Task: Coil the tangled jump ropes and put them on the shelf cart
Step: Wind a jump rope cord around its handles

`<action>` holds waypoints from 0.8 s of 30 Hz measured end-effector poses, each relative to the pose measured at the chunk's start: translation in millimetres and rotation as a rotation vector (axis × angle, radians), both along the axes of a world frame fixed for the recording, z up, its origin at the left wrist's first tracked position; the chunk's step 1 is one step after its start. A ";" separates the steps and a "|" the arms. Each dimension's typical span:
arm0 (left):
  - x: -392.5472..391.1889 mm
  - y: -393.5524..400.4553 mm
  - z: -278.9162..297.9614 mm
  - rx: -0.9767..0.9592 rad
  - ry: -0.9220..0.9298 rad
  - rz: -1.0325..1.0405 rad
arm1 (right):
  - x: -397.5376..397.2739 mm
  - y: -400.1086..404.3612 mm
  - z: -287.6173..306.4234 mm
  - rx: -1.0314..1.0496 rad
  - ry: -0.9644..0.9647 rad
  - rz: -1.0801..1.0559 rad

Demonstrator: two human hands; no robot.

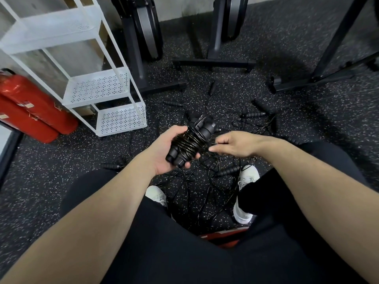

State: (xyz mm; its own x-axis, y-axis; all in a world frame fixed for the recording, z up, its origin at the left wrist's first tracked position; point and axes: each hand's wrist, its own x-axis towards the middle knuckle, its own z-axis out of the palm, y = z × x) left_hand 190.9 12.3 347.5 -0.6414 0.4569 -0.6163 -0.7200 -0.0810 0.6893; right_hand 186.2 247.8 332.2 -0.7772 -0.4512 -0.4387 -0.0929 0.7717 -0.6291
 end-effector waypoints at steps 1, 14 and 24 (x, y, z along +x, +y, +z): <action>1.0 0.5 -0.1 -0.031 0.014 -0.050 | -0.4 0.8 1.2 0.008 0.000 0.007; 7.5 17.4 -13.2 -0.263 0.065 -0.200 | -0.2 7.1 5.8 0.228 -0.022 -0.094; -5.8 18.6 -28.0 -0.237 0.266 0.386 | -0.6 3.5 -5.8 -0.757 -0.640 -0.990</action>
